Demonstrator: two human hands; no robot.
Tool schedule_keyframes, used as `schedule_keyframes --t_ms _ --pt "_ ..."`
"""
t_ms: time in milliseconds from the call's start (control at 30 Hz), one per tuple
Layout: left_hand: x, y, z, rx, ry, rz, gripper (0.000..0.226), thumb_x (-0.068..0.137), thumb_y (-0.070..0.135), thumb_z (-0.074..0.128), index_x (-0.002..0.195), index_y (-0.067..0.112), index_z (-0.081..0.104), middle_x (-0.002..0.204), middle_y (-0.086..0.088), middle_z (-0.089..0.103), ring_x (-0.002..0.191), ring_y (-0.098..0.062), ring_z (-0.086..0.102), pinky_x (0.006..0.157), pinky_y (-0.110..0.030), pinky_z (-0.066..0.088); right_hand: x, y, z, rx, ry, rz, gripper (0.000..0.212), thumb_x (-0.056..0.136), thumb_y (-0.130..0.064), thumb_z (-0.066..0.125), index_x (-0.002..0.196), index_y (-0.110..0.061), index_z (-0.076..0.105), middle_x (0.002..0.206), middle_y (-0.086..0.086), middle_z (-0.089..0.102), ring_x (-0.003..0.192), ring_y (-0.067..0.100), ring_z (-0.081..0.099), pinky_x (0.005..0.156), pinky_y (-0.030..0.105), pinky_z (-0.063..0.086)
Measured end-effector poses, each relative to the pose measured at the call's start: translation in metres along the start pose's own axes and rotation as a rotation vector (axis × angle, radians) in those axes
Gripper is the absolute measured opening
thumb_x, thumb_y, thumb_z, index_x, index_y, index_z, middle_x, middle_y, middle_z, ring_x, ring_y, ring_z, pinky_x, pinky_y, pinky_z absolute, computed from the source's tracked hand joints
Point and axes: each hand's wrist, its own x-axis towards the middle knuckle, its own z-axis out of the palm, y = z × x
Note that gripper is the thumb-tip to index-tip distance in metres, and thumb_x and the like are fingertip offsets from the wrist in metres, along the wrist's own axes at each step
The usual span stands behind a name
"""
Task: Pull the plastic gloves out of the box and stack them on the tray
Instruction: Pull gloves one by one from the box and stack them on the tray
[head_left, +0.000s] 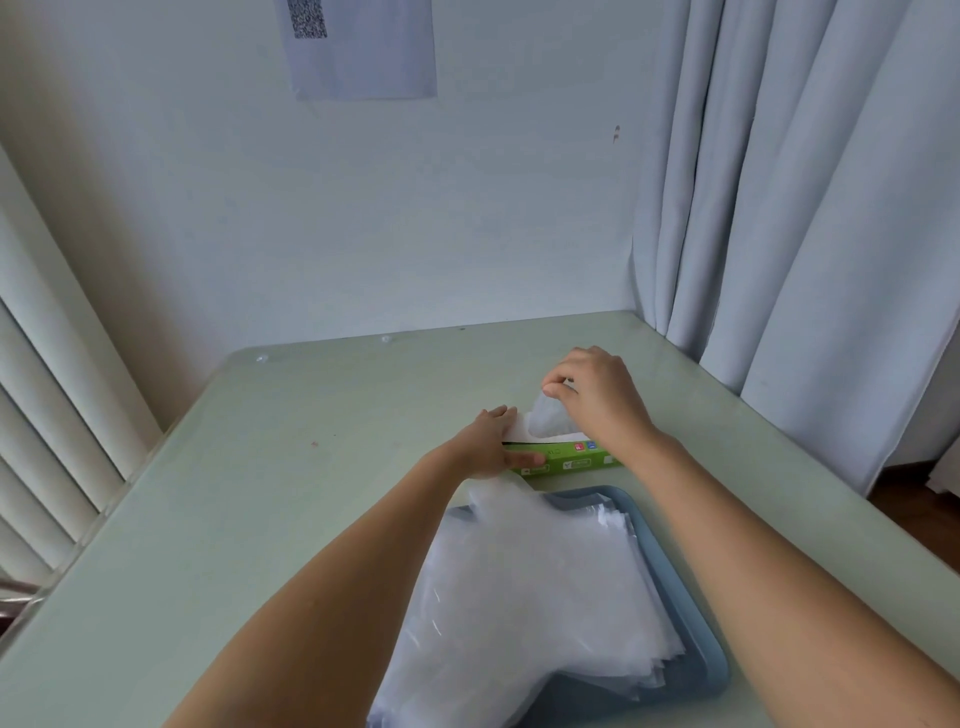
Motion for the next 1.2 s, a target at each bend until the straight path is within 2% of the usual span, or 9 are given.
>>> schedule_keyframes --t_ms 133,300,400,500,633,767,1000,1067,1200 --pt "-0.001 -0.001 0.000 -0.021 -0.004 0.018 0.091 0.087 0.050 0.061 0.153 0.011 0.011 0.160 -0.004 0.012 0.146 -0.021 0.013 0.118 -0.034 0.016 0.011 -0.002 -0.013 0.099 0.157 0.069 0.010 0.088 -0.009 0.061 0.080 -0.008 0.067 0.086 0.002 0.065 0.086 0.019 0.055 0.083 0.034 0.041" --pt "0.004 -0.005 -0.002 -0.036 -0.032 0.010 0.090 0.085 0.053 0.062 0.153 0.015 0.017 0.157 0.000 0.018 0.145 -0.023 0.016 0.117 -0.037 0.019 0.019 -0.011 -0.058 0.393 0.351 0.172 0.008 0.090 -0.012 0.062 0.084 -0.016 0.066 0.080 -0.012 0.064 0.071 -0.009 0.055 0.068 0.004 0.035" --pt "0.000 0.000 -0.007 -0.074 -0.005 0.010 0.072 0.087 0.043 0.065 0.146 0.013 0.036 0.150 -0.003 0.036 0.134 -0.022 0.037 0.106 -0.030 0.033 0.015 -0.019 -0.082 0.494 0.285 0.156 0.009 0.089 -0.014 0.065 0.082 -0.019 0.066 0.077 -0.021 0.062 0.070 -0.014 0.055 0.077 0.014 0.040" --pt "-0.015 0.015 -0.018 -0.746 0.138 0.047 0.034 0.096 0.028 0.053 0.109 0.001 0.070 0.113 -0.016 0.068 0.084 -0.011 0.062 0.078 -0.019 0.043 0.004 -0.028 -0.102 0.533 0.229 0.120 0.010 0.089 -0.015 0.066 0.081 -0.022 0.067 0.077 -0.020 0.063 0.072 -0.014 0.055 0.077 0.010 0.040" --pt "-0.036 0.031 -0.041 -1.491 -0.117 0.079 0.084 0.095 0.063 0.021 0.085 -0.001 0.075 0.087 -0.017 0.073 0.071 -0.018 0.070 0.082 -0.029 0.048 -0.013 -0.036 -0.121 0.563 0.213 0.125 0.015 0.087 -0.014 0.068 0.078 -0.026 0.067 0.082 -0.017 0.066 0.080 -0.007 0.059 0.084 0.014 0.042" --pt "-0.057 0.039 -0.057 -1.442 -0.373 0.212 0.095 0.075 0.079 0.036 0.113 -0.001 0.067 0.112 -0.021 0.065 0.104 -0.031 0.064 0.102 -0.045 0.043 -0.028 -0.041 -0.131 0.600 0.112 0.124 0.015 0.084 -0.014 0.071 0.077 -0.027 0.068 0.092 -0.012 0.069 0.096 0.008 0.064 0.097 0.027 0.044" --pt "-0.098 0.058 -0.065 -1.143 -0.320 0.381 0.013 0.084 0.017 0.062 0.084 0.009 0.073 0.079 -0.005 0.068 0.070 -0.013 0.064 0.071 -0.022 0.053 -0.054 -0.057 -0.138 0.618 -0.022 0.070 0.003 0.084 -0.016 0.071 0.084 -0.019 0.069 0.099 -0.012 0.068 0.098 -0.003 0.061 0.100 0.019 0.040" --pt "-0.107 0.058 -0.068 -1.127 -0.274 0.413 0.009 0.082 0.006 0.064 0.084 0.011 0.072 0.074 -0.003 0.063 0.067 -0.013 0.061 0.071 -0.022 0.051 -0.061 -0.056 -0.139 0.732 -0.068 0.114 0.023 0.079 -0.031 0.073 0.098 -0.019 0.069 0.110 -0.012 0.067 0.106 -0.004 0.060 0.101 0.020 0.038" --pt "-0.132 0.051 -0.082 -1.054 -0.427 0.533 0.039 0.086 -0.005 0.046 0.112 0.014 0.067 0.069 0.000 0.051 0.066 -0.015 0.054 0.078 -0.028 0.050 -0.079 -0.033 -0.123 1.186 -0.342 0.521 0.109 0.035 -0.075 0.079 0.123 -0.016 0.055 0.115 0.004 0.067 0.104 0.017 0.065 0.099 0.035 0.046"
